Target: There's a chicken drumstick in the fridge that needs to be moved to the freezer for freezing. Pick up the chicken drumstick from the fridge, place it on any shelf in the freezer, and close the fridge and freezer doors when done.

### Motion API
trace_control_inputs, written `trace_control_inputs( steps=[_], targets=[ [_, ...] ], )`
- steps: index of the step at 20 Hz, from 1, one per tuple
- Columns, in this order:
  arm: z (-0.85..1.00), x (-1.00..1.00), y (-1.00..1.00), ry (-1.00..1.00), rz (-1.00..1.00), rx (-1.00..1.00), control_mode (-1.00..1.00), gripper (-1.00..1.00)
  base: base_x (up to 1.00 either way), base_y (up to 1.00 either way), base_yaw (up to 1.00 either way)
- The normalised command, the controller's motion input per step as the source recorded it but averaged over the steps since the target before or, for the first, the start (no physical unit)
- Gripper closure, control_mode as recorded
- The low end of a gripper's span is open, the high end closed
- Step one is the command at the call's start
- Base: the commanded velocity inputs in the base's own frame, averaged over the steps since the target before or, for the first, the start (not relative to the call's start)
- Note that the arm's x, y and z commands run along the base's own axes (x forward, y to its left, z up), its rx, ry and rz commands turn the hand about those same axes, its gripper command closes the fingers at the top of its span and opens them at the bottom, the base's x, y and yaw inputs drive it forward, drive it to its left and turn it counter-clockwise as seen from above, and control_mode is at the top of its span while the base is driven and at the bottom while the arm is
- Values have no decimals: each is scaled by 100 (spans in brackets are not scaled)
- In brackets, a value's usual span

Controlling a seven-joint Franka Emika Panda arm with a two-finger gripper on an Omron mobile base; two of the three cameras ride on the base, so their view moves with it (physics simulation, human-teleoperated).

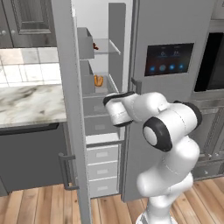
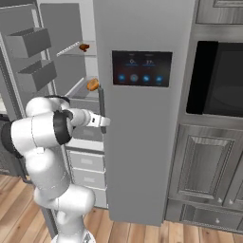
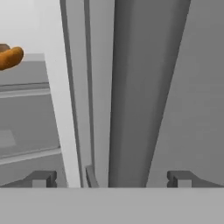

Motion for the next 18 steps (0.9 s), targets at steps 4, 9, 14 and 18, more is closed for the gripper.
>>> trace_control_inputs(
  steps=[4,9,14,18],
  targets=[
    [19,0,0,0,2,11,-100,-100,0,0,0],
    [19,6,0,-3,26,27,-100,-100,0,0,0],
    [21,1,-2,-15,41,26,-100,-100,0,0,0],
    [6,22,0,-21,50,23,-100,-100,0,0,0]
  ],
)
